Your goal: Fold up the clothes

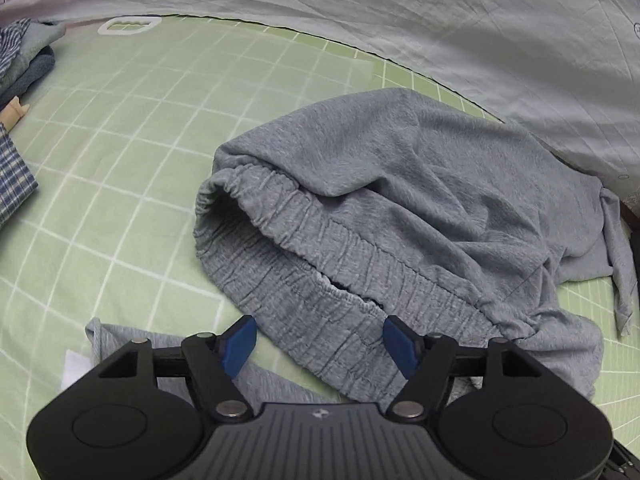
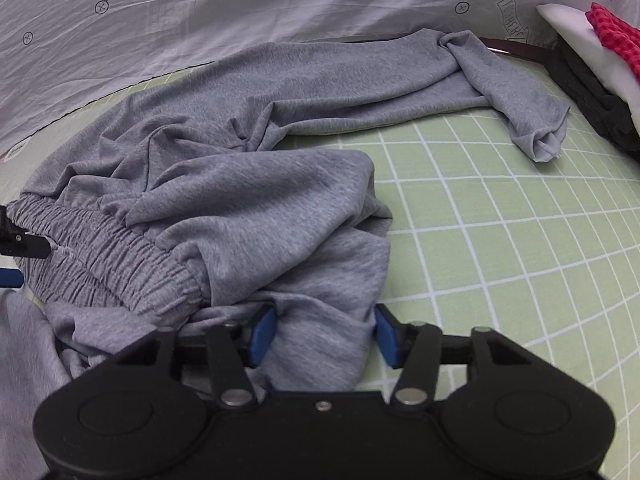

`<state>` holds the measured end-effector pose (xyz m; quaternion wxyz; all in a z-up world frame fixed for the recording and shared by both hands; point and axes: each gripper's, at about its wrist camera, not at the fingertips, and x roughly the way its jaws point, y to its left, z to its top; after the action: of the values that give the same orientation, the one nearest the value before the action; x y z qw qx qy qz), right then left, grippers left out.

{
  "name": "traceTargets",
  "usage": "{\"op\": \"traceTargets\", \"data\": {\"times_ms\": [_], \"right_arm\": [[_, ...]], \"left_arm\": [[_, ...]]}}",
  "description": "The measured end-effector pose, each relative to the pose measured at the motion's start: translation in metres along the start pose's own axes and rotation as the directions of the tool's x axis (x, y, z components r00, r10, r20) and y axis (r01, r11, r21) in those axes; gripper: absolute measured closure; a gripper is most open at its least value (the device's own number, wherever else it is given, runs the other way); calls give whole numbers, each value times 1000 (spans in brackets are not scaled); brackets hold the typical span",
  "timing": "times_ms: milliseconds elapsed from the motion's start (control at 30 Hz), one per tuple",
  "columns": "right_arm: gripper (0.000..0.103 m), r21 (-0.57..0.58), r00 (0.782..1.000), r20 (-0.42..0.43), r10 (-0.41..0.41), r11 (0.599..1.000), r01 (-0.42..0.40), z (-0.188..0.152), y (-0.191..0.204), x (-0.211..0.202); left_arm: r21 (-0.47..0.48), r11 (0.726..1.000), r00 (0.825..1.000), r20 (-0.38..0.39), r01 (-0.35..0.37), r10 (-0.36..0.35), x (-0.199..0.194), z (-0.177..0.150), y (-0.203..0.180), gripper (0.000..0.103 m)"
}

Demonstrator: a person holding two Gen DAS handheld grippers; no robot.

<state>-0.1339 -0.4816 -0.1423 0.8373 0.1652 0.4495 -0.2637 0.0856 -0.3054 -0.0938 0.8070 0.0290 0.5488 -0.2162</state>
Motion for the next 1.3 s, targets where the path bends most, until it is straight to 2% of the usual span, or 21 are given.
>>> {"op": "traceTargets", "data": {"times_ms": [33,100,133,267,333,400,567,667,733,767,833,867,900,967,1000,1033,1133,1200,1300], "right_arm": [[84,-13,1000,-1,2,1000,-2,2,1,0],[94,-46,1000,-4,-12,999,12,6,4,2],[94,-52,1000,-4,-26,998,26,8,1,3],[94,-16,999,-6,-51,999,50,18,-20,10],[94,-37,996,3,-92,995,92,25,-30,16],[94,-63,991,15,-134,989,135,32,-40,22],[94,-35,980,29,-197,980,197,51,-77,35],[94,-89,948,71,-309,945,315,66,-99,49],[94,-75,922,81,-379,920,385,78,-119,56],[92,-43,922,72,-380,922,384,85,-130,58],[73,53,937,57,-346,938,343,92,-147,54],[69,92,941,54,-334,940,328,93,-151,51],[62,111,947,50,-317,944,310,91,-151,48],[59,126,955,40,-295,949,288,83,-144,42],[54,138,959,33,-282,951,276,77,-140,39],[44,162,963,22,-268,952,261,70,-135,35],[27,275,978,-36,-207,939,208,46,-123,25],[26,330,982,-60,-177,925,187,31,-113,19],[21,345,984,-70,-164,921,179,16,-96,13]], "left_arm": [[29,999,1000,5,-26,26,1,2,-1,31],[65,994,996,14,-84,84,4,5,-2,31],[75,991,994,20,-108,107,6,6,0,27],[75,989,992,22,-125,124,8,13,6,22],[66,989,991,27,-136,134,11,16,9,18],[58,987,989,30,-149,148,13,19,11,17],[41,983,984,29,-177,175,18,27,15,15],[35,983,983,29,-182,181,20,31,20,11],[24,982,982,29,-188,188,23,36,24,8],[15,981,981,26,-191,191,23,38,25,7],[-6,980,980,19,-197,197,24,42,28,7],[-18,980,980,15,-200,200,25,43,28,7],[-31,979,979,8,-202,202,24,43,28,7],[-61,977,979,-6,-203,203,23,41,27,8],[-82,976,980,-13,-200,200,22,39,27,8],[-104,975,980,-20,-198,197,20,37,27,8],[-142,972,982,-41,-187,183,17,29,23,8],[-145,973,984,-49,-179,174,15,23,16,8],[-114,978,984,-54,-176,171,14,15,4,8]]}}
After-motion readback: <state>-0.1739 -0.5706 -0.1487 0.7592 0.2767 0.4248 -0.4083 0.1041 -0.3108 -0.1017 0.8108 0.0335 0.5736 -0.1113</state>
